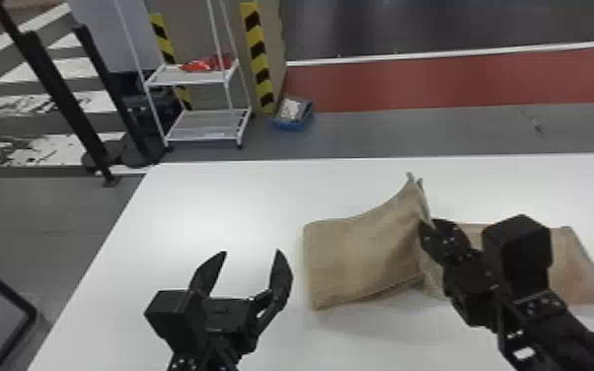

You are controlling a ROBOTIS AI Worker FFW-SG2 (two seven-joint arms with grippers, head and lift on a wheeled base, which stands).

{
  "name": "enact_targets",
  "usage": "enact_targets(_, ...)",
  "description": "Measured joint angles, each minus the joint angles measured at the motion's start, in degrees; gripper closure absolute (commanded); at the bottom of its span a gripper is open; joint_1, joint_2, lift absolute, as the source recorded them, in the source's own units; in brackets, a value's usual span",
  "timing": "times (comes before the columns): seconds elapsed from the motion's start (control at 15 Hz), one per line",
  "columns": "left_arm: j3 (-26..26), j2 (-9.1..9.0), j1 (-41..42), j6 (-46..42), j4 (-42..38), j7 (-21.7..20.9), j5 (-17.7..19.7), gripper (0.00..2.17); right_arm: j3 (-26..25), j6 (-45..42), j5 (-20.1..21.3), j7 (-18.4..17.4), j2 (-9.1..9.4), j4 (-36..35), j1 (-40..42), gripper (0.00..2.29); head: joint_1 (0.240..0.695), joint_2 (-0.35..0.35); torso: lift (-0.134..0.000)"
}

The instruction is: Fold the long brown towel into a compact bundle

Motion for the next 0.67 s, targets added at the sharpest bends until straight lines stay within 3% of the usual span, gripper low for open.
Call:
enact_targets(0.2,1.33,0.03,0.15,0.0,0.16,-1.12,0.53,0.06,-5.34,-0.1,-3.23,0.42,0.13,-2.61,2.72,1.48,0.695,0.122,-0.119)
enact_targets(0.47,2.34,0.03,-0.07,-0.01,0.45,-1.87,1.26,0.06,-8.9,-1.94,-5.09,0.98,0.39,-2.18,4.97,1.48,0.695,0.102,-0.119)
enact_targets(0.67,2.46,0.03,-0.04,-0.01,0.77,-1.88,1.28,0.06,-16.52,-2.25,-10.56,1.31,0.93,-6.12,6.72,1.48,0.695,0.051,-0.119)
